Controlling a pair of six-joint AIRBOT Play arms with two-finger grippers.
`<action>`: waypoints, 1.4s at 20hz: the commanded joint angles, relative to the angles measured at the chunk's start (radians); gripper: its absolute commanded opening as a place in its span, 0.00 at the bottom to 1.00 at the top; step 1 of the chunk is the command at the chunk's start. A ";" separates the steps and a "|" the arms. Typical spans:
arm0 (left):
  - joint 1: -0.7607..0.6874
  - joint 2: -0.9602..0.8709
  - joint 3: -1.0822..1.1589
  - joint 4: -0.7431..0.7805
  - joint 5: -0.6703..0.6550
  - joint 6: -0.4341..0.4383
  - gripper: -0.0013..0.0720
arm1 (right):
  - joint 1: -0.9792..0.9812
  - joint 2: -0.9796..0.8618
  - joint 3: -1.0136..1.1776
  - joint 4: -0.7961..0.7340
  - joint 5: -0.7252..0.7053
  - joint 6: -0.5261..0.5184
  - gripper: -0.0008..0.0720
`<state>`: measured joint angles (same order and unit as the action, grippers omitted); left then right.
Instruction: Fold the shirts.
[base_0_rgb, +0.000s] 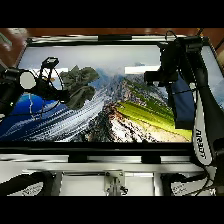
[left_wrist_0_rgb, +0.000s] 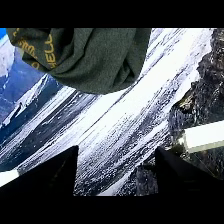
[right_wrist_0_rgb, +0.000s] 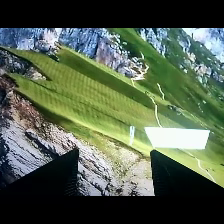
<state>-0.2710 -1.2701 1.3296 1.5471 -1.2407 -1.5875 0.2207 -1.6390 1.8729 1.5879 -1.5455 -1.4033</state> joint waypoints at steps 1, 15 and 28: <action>0.001 0.001 0.000 0.000 0.000 0.000 0.75 | 0.000 0.000 0.001 0.000 0.000 0.000 0.78; 0.000 0.001 0.000 -0.004 0.004 0.000 0.75 | 0.000 0.000 0.001 0.000 0.000 0.000 0.78; 0.084 -0.384 0.292 0.085 0.148 -0.041 0.96 | 0.000 -0.002 0.001 0.002 0.231 -0.035 0.78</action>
<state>-0.2169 -1.4952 1.4982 1.5635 -1.0157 -1.6161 0.2207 -1.6398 1.8729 1.5887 -1.3525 -1.4170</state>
